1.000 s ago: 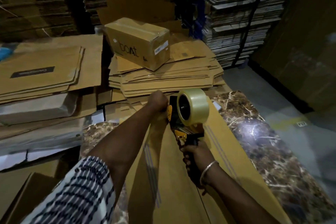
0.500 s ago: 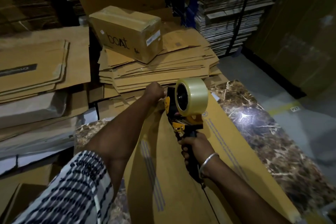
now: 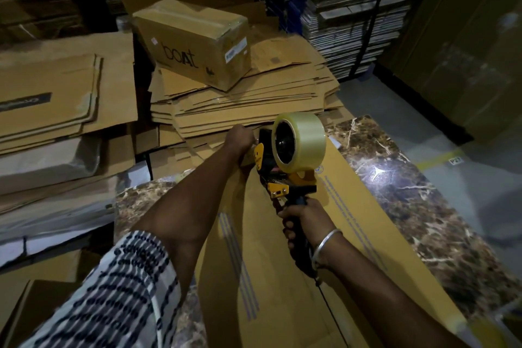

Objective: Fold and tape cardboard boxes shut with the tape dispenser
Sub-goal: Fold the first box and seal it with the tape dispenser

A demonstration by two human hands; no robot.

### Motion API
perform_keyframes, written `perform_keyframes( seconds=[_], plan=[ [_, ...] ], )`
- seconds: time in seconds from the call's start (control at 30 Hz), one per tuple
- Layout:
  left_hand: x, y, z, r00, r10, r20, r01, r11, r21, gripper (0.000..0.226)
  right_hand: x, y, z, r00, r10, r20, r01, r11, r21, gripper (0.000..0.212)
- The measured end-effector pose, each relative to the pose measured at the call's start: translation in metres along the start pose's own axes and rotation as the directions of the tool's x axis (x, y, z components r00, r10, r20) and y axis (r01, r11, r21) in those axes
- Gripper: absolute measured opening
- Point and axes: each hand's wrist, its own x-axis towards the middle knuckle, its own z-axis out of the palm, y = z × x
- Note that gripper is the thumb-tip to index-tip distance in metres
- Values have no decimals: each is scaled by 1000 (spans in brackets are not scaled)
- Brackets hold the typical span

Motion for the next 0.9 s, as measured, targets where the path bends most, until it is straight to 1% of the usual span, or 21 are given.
perform_keyframes(
  seconds=[0.03, 0.1, 0.17, 0.23, 0.37, 0.5, 0.53, 0.6, 0.63, 0.7, 0.73, 0.77, 0.8, 0.83, 0.9],
  plan=[
    [1, -1, 1, 1000, 23, -10, -22, 999, 39, 19, 0, 0, 0, 1000, -6, -6, 6, 1000, -8, 13],
    [6, -5, 2, 999, 29, -35, -27, 998, 50, 21, -1, -1, 1, 1000, -14, -11, 14, 1000, -11, 15],
    [4, -4, 0, 1000, 28, -14, -27, 998, 50, 31, 0, -2, 1, 1000, -8, -4, 8, 1000, -7, 15],
    [1, -3, -2, 1000, 30, 7, -30, 993, 117, 36, 2, 0, 1, 1000, 6, -2, -6, 1000, -2, 17],
    [-2, -2, -3, 999, 4, 34, -8, 991, 135, 35, 3, 3, 2, 999, 39, -16, -39, 999, -21, 19],
    [-9, 1, -8, 999, 8, 54, -21, 967, 255, 34, 6, 1, 3, 997, 69, -32, -70, 996, -52, 22],
    [-10, 0, -9, 997, 21, 74, -42, 954, 297, 32, 7, 1, 3, 996, 80, -38, -83, 995, -58, 23],
    [-10, -8, -11, 992, 56, 116, -88, 949, 302, 19, 8, 0, 3, 993, 107, -46, -111, 991, -73, 26],
    [-11, -12, -12, 989, 91, 113, -121, 947, 296, 14, 9, 1, 3, 992, 117, -49, -121, 989, -83, 27],
    [-14, -22, -14, 978, 204, 34, -204, 928, 313, 17, 10, 1, 5, 991, 120, -54, -126, 986, -110, 27],
    [-16, -26, -13, 959, 283, -3, -269, 914, 304, 19, 11, 1, 5, 991, 118, -57, -125, 985, -120, 26],
    [-18, -30, -12, 939, 342, -16, -325, 904, 278, 22, 12, 1, 5, 991, 119, -58, -125, 984, -125, 26],
    [-21, -33, -11, 930, 369, -2, -356, 899, 254, 23, 12, 1, 5, 991, 123, -60, -129, 984, -124, 26],
    [-24, -34, -11, 930, 367, 19, -360, 900, 244, 22, 12, 2, 5, 990, 129, -59, -135, 984, -120, 27],
    [-26, -38, -11, 943, 326, 71, -332, 895, 299, 19, 12, 1, 4, 989, 137, -60, -143, 983, -115, 27]
  ],
)
